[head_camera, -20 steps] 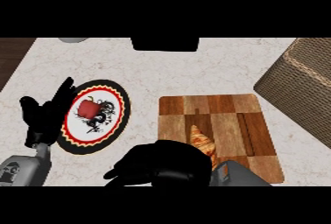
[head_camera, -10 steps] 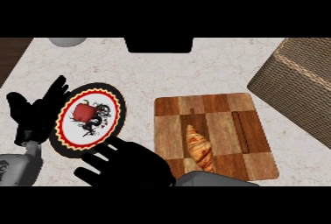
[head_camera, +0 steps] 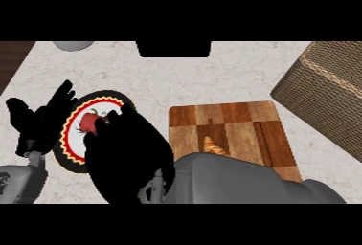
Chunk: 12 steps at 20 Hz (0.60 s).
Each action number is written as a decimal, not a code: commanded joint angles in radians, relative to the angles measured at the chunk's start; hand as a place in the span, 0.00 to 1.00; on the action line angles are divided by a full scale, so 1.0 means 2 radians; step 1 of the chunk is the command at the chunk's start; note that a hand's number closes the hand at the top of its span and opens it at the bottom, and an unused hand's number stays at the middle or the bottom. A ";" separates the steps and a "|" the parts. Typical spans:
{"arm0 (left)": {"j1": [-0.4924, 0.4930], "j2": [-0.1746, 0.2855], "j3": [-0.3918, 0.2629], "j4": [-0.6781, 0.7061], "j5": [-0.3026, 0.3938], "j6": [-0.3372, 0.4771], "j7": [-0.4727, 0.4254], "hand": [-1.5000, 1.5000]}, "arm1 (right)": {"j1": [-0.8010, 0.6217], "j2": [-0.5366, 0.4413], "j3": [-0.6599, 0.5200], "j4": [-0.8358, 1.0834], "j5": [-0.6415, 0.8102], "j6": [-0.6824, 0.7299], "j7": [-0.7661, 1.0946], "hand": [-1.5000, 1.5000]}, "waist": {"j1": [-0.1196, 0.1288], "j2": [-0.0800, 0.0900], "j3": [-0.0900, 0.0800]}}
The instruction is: Pick the croissant from the cutting board and place it in the basket
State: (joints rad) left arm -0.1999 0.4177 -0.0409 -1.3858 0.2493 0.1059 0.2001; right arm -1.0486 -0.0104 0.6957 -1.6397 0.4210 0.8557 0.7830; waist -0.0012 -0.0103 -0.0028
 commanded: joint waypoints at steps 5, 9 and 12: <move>0.013 0.009 0.016 0.001 0.004 -0.015 -0.005 0.50 | -0.043 0.005 -0.109 0.025 -0.151 0.145 0.100 0.00 | -0.007 -0.001 0.001; -0.007 0.007 0.018 -0.020 0.001 -0.007 0.023 0.50 | -0.029 -0.003 -0.141 0.014 -0.206 0.142 0.123 0.00 | -0.007 0.000 0.001; 0.007 -0.004 0.023 0.023 -0.014 -0.008 -0.026 0.50 | 0.016 -0.064 -0.161 -0.062 -0.230 0.140 0.100 0.00 | -0.011 0.001 0.001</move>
State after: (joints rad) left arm -0.1882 0.4152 -0.0093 -1.3743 0.2354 0.0935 0.1868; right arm -1.0616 -0.0788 0.4306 -1.6560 0.0418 1.0554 0.8559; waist -0.0184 -0.0101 -0.0010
